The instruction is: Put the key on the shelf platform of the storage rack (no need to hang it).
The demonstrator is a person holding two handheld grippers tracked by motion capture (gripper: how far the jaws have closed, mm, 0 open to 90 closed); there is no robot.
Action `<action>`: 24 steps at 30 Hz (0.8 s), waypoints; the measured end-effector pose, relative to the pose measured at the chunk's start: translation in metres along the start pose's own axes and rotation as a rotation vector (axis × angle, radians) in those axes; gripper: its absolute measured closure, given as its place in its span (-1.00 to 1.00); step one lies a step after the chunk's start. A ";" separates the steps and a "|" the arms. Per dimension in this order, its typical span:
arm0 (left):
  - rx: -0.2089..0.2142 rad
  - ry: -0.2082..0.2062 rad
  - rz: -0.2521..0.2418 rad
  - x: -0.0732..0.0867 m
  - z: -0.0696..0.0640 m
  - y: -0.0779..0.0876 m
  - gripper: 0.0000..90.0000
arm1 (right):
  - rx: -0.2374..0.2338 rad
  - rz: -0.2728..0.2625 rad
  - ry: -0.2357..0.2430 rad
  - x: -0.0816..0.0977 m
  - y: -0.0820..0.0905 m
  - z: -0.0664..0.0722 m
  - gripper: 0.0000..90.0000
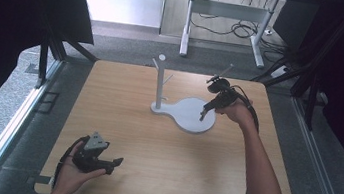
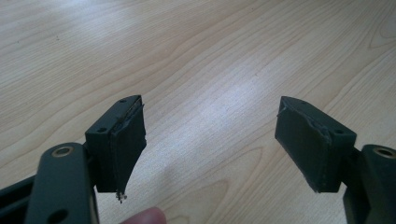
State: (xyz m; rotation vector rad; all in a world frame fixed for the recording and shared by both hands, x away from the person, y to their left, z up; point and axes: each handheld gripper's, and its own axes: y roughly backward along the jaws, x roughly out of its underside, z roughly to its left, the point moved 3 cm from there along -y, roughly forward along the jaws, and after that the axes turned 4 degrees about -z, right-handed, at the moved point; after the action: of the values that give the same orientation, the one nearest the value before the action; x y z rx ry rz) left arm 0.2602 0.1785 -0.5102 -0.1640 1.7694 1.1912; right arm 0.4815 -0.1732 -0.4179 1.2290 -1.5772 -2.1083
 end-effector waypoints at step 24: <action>0.002 -0.002 -0.006 -0.001 0.000 0.001 -0.45 | 0.019 -0.013 -0.076 -0.010 -0.040 -0.015 0.98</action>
State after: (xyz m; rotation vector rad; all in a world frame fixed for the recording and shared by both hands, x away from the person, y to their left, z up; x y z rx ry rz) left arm 0.2597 0.1785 -0.5089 -0.1665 1.7679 1.1851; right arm 0.5095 -0.1618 -0.4490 1.1811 -1.6290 -2.1773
